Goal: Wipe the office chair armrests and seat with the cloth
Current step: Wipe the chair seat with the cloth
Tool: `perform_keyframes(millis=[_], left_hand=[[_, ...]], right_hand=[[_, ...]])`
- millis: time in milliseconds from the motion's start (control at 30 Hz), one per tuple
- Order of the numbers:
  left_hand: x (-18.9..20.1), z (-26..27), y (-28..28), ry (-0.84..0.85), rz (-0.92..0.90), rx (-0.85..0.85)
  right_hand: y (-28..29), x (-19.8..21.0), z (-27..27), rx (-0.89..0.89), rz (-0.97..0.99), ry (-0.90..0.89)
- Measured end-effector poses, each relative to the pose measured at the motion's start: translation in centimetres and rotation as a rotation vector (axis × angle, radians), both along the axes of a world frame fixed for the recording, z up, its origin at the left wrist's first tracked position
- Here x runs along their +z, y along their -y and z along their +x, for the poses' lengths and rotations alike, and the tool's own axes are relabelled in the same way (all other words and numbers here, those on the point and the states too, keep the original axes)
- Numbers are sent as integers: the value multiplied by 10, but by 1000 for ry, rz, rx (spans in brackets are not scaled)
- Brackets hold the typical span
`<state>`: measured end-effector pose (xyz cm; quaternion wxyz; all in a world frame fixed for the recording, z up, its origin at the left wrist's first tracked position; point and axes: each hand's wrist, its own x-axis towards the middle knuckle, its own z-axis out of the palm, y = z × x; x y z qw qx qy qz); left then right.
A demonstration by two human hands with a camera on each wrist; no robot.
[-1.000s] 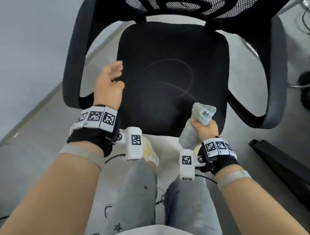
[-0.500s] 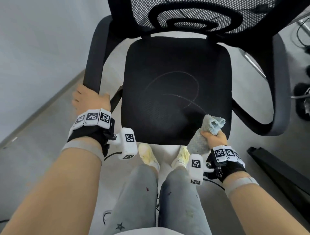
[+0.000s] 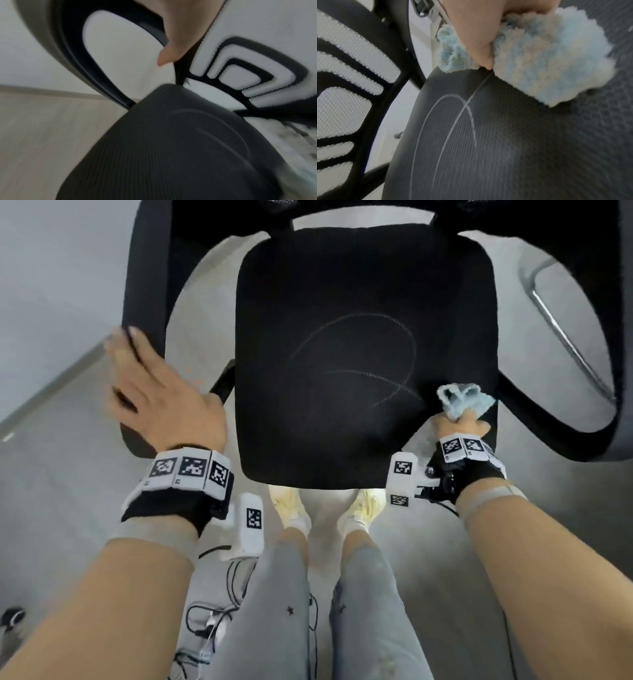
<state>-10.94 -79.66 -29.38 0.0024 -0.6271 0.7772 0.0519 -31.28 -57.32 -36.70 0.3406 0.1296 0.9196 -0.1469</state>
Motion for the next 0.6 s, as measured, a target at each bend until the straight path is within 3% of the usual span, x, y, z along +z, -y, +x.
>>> perform_keyframes(millis=[67, 133, 200, 267, 333, 433, 500, 600], left_hand=[[-15, -9, -21, 77, 121, -273], [-43, -13, -44, 143, 421, -415], [-72, -10, -59, 197, 736, -347], [-92, -1, -67, 299, 834, -322], [-101, 3, -68, 348, 810, -361], [-104, -1, -62, 398, 837, -377], [-106, -4, -60, 424, 879, -374], [-106, -7, -59, 431, 916, -383]], right_hand=[[18, -8, 16, 71, -52, -6], [37, -14, 40, 247, -151, 42], [48, -19, 65, 530, -229, 112], [47, -22, 73, 758, -298, 120], [34, -22, 49, 724, -278, 28], [9, -20, -4, 411, -83, -91], [8, -20, -17, 295, 0, -130], [49, -31, 18, 534, 32, -50]])
